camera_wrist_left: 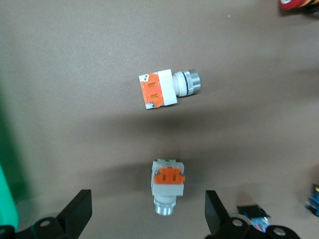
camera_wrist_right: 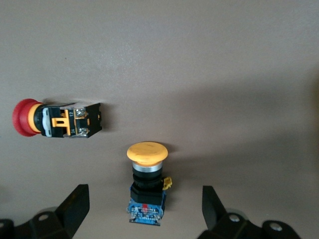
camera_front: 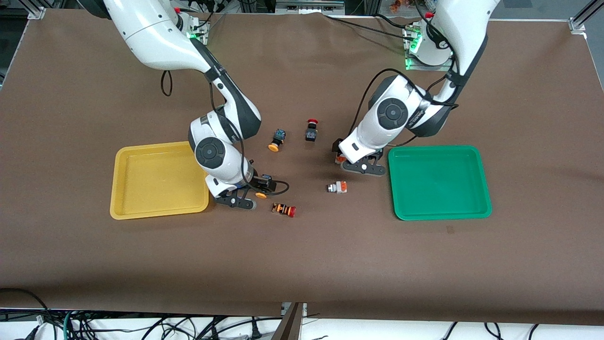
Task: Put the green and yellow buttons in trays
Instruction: 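Grasp the yellow button with the right gripper while the left gripper grasps the white button, then carry the yellow button to the yellow tray while the left gripper carries its button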
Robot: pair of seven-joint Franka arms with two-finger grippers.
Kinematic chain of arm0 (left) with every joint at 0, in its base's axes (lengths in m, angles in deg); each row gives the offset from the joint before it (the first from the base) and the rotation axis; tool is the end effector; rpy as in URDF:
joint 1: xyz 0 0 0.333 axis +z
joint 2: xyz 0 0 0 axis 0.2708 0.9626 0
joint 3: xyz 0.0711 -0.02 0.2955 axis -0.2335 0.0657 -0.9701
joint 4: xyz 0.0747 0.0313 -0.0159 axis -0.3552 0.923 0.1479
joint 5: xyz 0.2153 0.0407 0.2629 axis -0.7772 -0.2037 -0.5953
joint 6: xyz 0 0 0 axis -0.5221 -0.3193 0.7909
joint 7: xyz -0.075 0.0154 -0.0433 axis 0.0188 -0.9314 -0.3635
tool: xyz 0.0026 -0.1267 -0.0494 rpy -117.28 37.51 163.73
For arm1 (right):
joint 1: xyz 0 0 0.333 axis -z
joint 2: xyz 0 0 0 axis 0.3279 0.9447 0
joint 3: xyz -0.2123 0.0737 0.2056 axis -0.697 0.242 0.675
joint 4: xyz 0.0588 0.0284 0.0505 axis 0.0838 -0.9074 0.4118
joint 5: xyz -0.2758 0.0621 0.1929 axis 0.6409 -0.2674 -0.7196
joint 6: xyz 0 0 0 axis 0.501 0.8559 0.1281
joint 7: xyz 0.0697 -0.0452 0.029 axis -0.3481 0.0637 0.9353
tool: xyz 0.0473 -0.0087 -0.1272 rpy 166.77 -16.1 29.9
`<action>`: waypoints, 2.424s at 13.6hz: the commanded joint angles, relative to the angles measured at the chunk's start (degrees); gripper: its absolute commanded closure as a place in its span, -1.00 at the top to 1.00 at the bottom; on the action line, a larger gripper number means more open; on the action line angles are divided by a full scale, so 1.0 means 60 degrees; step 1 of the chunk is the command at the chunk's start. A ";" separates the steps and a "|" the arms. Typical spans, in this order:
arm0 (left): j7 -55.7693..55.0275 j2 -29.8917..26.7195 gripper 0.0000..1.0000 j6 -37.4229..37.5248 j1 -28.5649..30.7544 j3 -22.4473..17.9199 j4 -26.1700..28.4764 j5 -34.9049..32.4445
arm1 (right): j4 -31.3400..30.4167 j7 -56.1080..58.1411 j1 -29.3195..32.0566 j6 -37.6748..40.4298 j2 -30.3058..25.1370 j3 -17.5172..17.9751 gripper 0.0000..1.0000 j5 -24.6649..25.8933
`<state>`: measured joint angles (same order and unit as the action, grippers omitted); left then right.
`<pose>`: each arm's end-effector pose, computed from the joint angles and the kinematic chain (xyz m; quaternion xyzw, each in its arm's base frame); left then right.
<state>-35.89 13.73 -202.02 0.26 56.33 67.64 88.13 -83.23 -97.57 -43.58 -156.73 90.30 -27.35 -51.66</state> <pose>0.4899 -0.3217 0.2510 0.9963 -0.0545 -0.0387 0.0544 0.5765 0.3372 0.2190 -0.9921 0.1029 0.0210 0.0692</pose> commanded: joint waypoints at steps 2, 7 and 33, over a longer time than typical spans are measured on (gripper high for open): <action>-0.1346 0.0543 1.00 -0.0618 -0.0340 -0.0062 -0.0073 -0.1255 | 0.0169 -0.0135 -0.0291 -0.0212 0.0431 -0.0085 1.00 0.0042; -0.1450 0.0924 1.00 -0.0780 -0.0546 -0.0091 -0.0103 -0.1475 | 0.0154 -0.0120 -0.0351 -0.0286 0.0637 -0.0085 0.18 0.0042; -0.2845 -0.0159 -0.86 0.2350 -0.0123 -0.0003 -0.0686 -0.2094 | -0.2671 0.8331 0.1290 0.3069 -0.2043 -0.4275 -1.00 -0.0134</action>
<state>-54.36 15.42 -192.44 -2.50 56.03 64.31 74.67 -95.75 -49.45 -36.58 -137.33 80.52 -53.31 -51.60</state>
